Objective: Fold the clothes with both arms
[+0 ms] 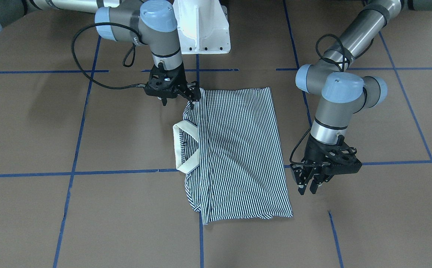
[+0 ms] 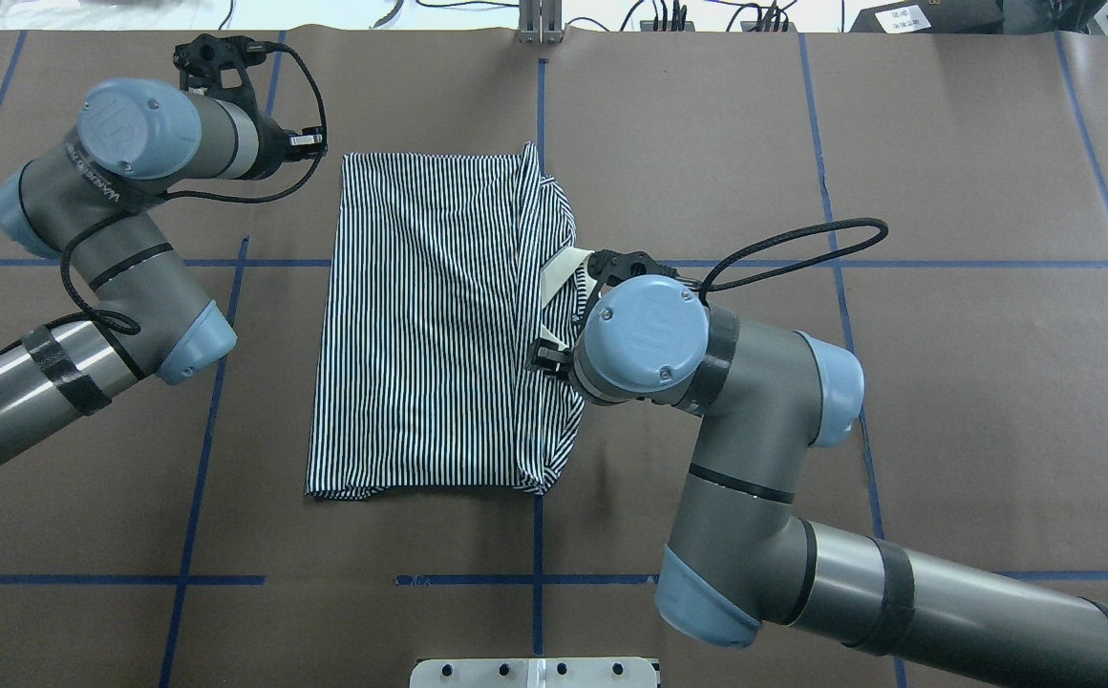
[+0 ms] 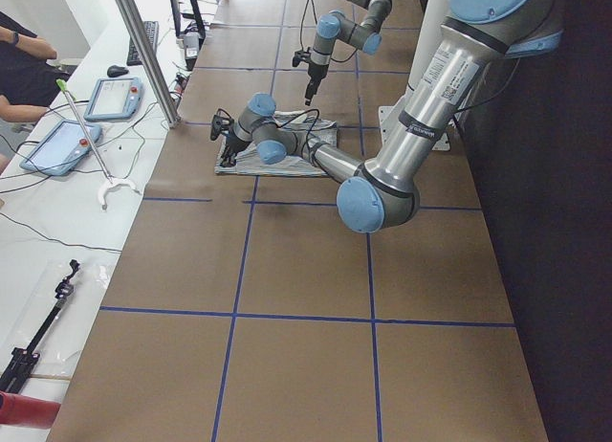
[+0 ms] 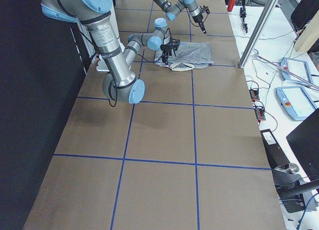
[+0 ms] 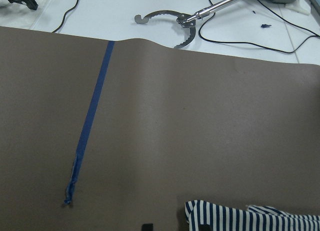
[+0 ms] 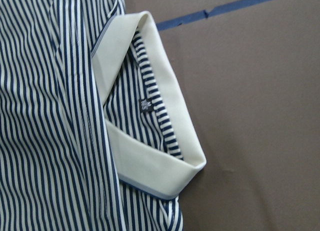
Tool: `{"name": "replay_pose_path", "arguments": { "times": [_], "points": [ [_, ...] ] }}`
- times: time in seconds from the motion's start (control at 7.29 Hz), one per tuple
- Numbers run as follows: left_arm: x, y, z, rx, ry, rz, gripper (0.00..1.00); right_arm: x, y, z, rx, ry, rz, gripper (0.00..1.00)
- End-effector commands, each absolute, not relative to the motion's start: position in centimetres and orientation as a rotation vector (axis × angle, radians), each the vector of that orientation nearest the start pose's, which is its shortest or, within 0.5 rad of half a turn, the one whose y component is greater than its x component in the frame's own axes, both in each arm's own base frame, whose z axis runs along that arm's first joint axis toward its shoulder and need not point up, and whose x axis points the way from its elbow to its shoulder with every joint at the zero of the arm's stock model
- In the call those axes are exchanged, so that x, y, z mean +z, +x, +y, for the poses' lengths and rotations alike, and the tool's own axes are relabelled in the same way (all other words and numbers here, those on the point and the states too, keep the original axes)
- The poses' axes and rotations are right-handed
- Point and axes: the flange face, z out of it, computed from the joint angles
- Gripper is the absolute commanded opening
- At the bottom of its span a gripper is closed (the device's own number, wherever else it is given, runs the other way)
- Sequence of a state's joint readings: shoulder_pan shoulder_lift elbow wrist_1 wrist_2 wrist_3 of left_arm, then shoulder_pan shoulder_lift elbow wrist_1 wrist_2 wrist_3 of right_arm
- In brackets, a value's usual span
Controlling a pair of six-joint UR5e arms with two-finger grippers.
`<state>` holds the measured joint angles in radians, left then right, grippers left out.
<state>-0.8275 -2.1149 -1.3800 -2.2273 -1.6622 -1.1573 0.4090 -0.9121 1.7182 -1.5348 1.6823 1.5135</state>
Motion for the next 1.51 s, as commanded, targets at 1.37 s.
{"name": "replay_pose_path", "arguments": {
  "times": [1.37],
  "points": [
    [36.2,40.0,-61.3,-0.325,0.510,0.875,0.42,21.3,-65.4,-32.2,-0.017,0.162,-0.635,1.00]
  ]
}}
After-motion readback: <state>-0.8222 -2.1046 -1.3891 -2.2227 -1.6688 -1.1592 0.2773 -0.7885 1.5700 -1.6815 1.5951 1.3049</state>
